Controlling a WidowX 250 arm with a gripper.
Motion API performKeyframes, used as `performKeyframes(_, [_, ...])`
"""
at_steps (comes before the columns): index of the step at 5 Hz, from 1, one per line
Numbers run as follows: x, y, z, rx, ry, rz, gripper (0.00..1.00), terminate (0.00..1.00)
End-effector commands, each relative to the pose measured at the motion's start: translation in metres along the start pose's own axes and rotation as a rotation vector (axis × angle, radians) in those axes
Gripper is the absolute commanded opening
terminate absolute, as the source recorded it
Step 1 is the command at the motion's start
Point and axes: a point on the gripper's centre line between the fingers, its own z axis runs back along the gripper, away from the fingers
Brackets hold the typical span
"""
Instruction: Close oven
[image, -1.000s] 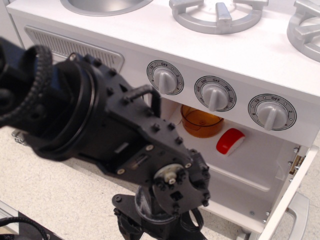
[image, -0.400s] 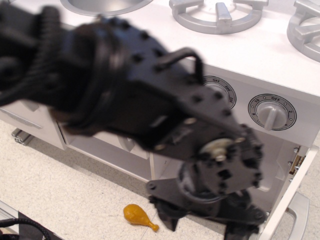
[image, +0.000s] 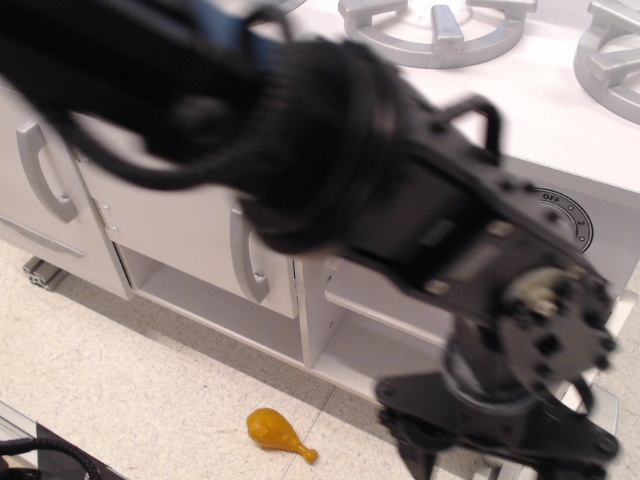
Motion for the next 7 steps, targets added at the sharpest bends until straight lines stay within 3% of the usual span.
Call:
performKeyframes(1, [-0.008,-0.014,-0.027,0.001,0.022,-0.038,1.0,0.0])
performKeyframes(2, [-0.006,-0.004,-0.041,0.069,0.006,-0.042,1.0,0.0])
performKeyframes(3, [0.002,0.011,-0.034,0.105,-0.021,-0.032,1.0,0.0])
performKeyframes(6, [0.043,0.068,0.01,0.137,-0.034,-0.002,1.0,0.0])
performKeyframes(7, [0.048,0.071,0.031,0.104,-0.038,0.005,1.0,0.0])
